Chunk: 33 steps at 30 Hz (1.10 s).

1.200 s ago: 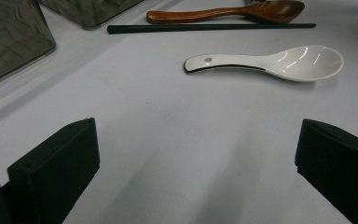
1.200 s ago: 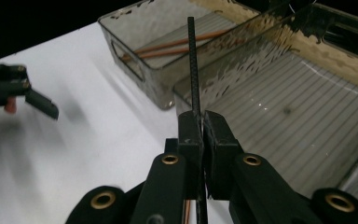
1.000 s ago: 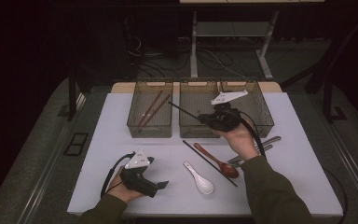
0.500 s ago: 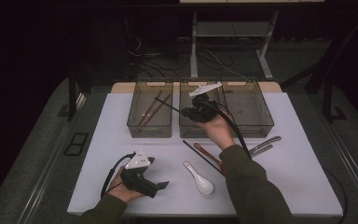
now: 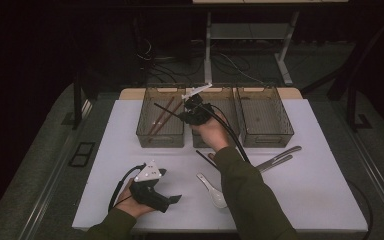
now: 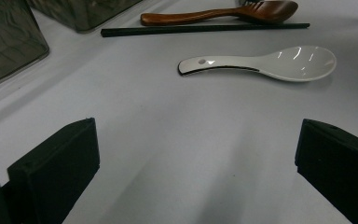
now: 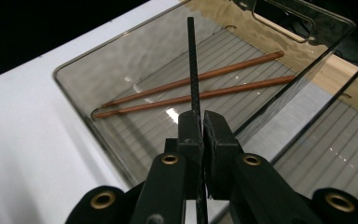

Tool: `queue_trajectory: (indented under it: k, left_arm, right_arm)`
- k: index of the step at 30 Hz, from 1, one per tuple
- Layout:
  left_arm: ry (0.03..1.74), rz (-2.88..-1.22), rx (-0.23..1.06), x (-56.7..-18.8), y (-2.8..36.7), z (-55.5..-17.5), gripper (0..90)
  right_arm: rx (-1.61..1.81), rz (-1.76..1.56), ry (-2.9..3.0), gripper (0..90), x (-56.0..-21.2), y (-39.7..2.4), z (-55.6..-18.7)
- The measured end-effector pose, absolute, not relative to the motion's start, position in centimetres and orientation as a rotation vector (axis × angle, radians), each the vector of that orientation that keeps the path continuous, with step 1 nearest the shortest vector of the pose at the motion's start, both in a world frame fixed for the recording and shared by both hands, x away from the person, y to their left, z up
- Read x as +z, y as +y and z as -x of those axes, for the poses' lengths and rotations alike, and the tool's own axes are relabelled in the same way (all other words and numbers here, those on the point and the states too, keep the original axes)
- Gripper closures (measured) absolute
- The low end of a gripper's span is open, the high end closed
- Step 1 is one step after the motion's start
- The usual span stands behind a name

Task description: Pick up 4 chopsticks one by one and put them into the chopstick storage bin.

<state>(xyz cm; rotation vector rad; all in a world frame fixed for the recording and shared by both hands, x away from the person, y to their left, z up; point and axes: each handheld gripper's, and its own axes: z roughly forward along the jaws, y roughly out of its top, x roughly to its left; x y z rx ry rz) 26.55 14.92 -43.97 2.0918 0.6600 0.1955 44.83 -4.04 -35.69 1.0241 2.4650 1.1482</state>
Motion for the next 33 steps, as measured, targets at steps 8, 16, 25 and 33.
queue_trajectory:
  k: [8, 16, 25, 33]
  left_arm:
    - [0.657, -2.098, 0.201, -43.9, 14.9, -26.7, 0.0]
    - [0.65, -2.094, 0.2, -43.9, 14.9, -26.6, 0.0]
    - [0.649, -2.095, 0.201, -43.9, 14.8, -26.7, 0.0]
    - [0.65, -2.096, 0.201, -43.9, 14.8, -26.7, 0.0]
  right_arm:
    - [1.104, -1.08, 2.464, 86.3, -36.6, -1.9, -46.6]
    - [1.073, -1.119, 2.459, 86.1, -37.3, 0.3, -47.8]
    - [1.098, -1.084, 2.434, 71.3, -37.0, 0.4, -47.9]
    - [1.166, -1.071, 2.458, 58.7, -36.3, -0.6, -47.5]
